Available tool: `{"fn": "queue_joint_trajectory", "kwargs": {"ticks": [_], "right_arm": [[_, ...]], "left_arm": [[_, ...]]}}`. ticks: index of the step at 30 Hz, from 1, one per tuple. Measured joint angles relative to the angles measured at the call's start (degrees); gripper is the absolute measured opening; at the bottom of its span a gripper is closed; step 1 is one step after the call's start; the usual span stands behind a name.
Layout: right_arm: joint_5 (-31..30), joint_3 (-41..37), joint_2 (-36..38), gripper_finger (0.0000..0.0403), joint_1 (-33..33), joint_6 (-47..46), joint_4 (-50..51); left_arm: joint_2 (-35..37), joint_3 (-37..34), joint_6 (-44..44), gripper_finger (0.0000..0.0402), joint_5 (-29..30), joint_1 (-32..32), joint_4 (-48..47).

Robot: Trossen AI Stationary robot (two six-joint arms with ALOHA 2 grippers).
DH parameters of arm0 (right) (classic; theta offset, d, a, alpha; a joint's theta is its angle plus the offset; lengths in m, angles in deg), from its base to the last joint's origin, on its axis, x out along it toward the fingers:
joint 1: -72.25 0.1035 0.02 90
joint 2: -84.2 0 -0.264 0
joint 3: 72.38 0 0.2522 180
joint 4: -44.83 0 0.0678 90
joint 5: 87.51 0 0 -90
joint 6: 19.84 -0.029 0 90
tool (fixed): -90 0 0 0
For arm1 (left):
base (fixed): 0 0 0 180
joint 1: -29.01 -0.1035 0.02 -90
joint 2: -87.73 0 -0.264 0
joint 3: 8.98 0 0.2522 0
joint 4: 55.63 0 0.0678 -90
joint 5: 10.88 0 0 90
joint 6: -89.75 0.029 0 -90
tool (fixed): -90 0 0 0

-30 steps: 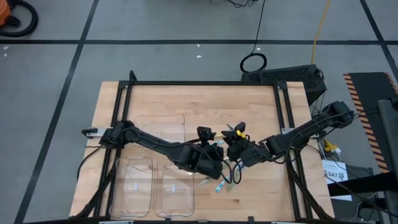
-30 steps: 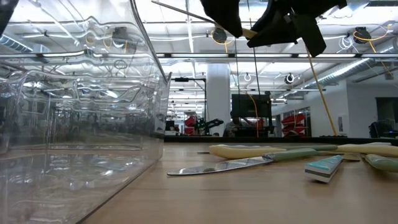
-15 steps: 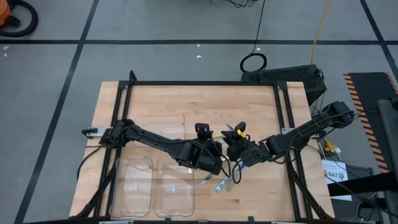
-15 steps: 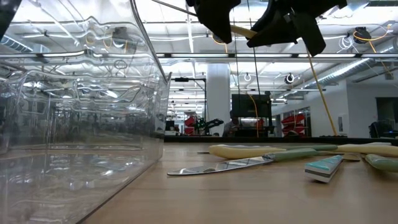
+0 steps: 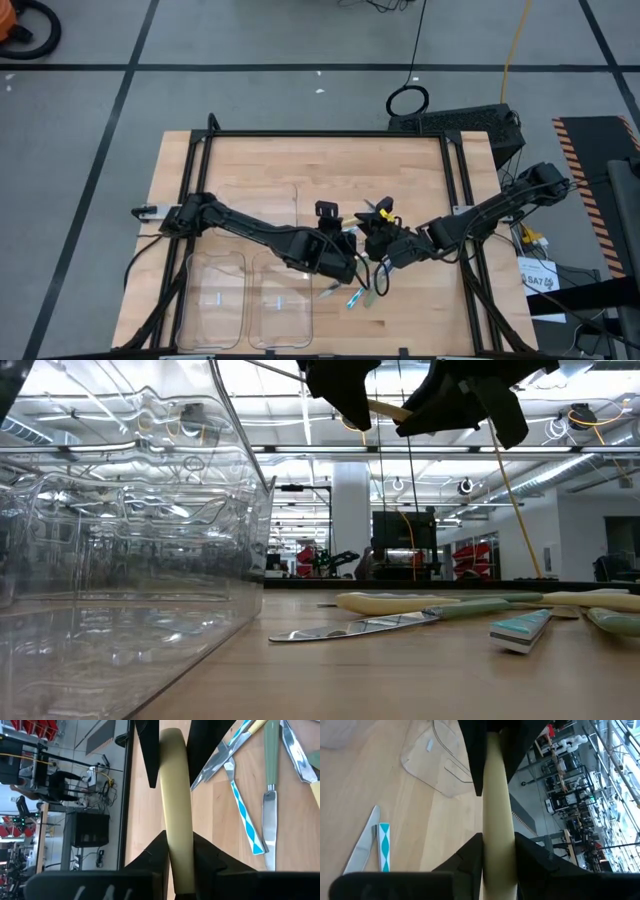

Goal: Sort silverware by color (type)
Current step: Put the top left yellow table knife into the bottom left transparent bin

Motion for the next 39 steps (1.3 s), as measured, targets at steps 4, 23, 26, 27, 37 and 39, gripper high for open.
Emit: {"fn": "queue_joint_trajectory", "kwargs": {"ticks": [4,23,26,27,37,39], "right_arm": [[-0.2,0.0,0.0,0.0117,0.0,-2.1,-0.5],[-6.4,-0.1,0.9,0.0235,1.1,-4.1,0.5],[-6.3,-0.1,1.0,0.0232,1.1,-4.4,0.4],[-6.2,-0.1,1.0,0.0232,1.1,-4.4,0.4],[-6.1,-0.1,1.0,0.0231,1.4,-5.4,0.4],[-6.0,-0.1,1.0,0.0231,1.4,-5.7,0.4]], "left_arm": [[0.0,0.0,-2.6,0.0050,0.3,0.6,-0.5],[0.3,5.2,-32.3,0.0050,4.8,10.4,-27.6],[0.3,5.2,-34.8,0.0050,7.8,13.0,-29.1],[0.6,5.2,-34.8,0.0050,9.2,14.2,-29.2],[6.3,1.1,-43.1,0.0050,20.5,25.0,-29.2],[7.9,-1.7,-45.5,0.0050,22.2,25.9,-29.2]]}}
